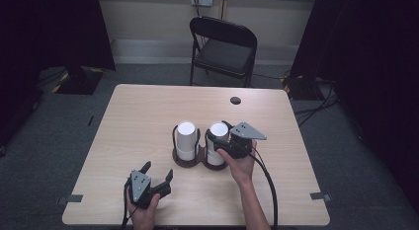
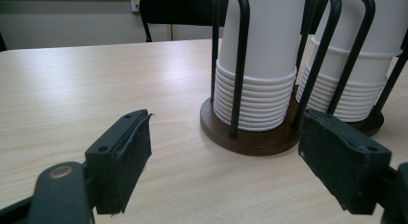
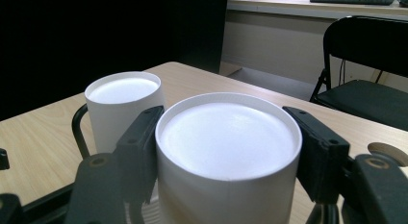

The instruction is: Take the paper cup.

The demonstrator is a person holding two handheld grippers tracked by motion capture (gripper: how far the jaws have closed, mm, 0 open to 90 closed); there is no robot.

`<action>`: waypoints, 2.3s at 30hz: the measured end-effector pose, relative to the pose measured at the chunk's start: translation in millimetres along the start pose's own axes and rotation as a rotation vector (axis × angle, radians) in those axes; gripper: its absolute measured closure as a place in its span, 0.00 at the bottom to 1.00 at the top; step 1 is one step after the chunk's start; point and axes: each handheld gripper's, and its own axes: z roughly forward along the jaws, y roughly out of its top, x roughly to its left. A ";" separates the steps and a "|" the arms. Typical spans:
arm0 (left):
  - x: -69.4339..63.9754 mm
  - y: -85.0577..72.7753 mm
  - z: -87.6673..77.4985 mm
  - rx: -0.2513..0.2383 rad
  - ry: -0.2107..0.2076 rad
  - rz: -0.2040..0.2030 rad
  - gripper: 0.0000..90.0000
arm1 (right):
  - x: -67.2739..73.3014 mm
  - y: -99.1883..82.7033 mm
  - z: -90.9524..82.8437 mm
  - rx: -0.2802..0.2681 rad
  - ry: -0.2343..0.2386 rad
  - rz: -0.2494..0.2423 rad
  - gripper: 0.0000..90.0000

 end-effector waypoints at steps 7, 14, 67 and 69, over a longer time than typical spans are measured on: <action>0.4 0.2 0.3 0.004 -0.001 -0.004 0.21 | -1.2 4.9 -2.0 -0.013 -0.002 0.012 0.38; 0.8 0.2 0.4 0.004 -0.001 -0.008 0.21 | -2.2 9.6 -2.6 -0.020 -0.013 0.020 0.38; 1.0 0.8 1.8 0.018 -0.022 -0.005 0.21 | -0.3 33.8 -12.3 -0.067 -0.027 0.021 0.38; 0.9 0.8 1.8 0.019 -0.021 -0.004 0.21 | -1.0 34.3 -13.0 -0.066 -0.034 0.028 0.38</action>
